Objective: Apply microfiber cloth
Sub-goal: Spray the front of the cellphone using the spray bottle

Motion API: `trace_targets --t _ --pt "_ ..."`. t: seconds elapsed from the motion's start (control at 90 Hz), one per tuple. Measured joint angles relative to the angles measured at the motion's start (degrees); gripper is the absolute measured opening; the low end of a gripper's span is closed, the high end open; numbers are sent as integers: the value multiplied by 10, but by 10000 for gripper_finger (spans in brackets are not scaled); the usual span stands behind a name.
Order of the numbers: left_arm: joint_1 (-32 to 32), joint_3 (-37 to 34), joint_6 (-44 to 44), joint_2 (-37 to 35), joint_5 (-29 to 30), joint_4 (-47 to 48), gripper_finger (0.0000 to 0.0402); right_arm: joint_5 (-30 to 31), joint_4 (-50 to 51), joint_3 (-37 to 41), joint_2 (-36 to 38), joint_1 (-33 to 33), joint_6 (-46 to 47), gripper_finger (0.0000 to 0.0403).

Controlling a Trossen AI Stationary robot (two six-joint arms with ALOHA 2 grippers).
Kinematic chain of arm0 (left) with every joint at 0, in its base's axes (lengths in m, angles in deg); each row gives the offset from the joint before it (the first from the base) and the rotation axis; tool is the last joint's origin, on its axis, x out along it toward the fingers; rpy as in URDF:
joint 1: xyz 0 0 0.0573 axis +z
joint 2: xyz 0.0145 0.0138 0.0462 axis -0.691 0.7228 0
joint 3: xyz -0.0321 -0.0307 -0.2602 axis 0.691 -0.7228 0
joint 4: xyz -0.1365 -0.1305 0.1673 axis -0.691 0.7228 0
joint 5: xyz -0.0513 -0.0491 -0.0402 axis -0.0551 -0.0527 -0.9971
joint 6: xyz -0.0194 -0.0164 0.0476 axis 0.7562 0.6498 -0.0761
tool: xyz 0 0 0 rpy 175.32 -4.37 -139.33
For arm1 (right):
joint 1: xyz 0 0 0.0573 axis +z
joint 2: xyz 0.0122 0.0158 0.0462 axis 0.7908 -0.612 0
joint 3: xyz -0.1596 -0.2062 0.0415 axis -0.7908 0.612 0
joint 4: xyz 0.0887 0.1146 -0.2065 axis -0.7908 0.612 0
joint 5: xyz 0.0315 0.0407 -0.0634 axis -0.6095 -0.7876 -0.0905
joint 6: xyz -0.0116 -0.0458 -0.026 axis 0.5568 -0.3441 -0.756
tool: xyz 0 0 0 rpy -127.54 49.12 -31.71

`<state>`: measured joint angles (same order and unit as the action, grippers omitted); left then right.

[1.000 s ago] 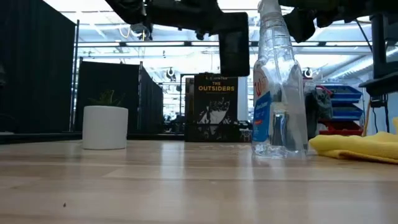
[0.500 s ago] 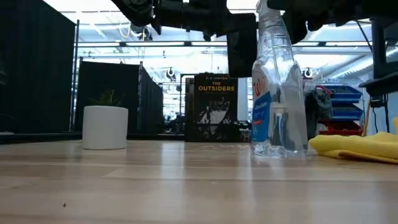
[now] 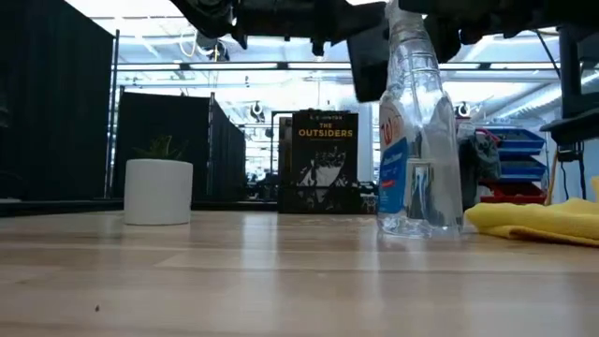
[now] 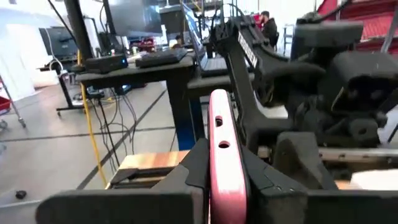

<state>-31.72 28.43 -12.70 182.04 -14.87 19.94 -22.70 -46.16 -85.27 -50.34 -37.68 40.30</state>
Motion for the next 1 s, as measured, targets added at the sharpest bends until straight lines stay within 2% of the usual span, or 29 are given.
trace_targets --t 0.244,0.5,0.7,1.0 --pt "-1 25 15 31 0 12 18 0 -1 0 0 0 -20 359" --pt "-1 27 15 32 0 20 18 0 -2 0 0 0 -22 352" --pt "-1 27 15 32 0 20 18 0 -2 0 0 0 -12 320" --pt "-1 27 15 32 0 20 18 3 0 0 0 0 -7 248"
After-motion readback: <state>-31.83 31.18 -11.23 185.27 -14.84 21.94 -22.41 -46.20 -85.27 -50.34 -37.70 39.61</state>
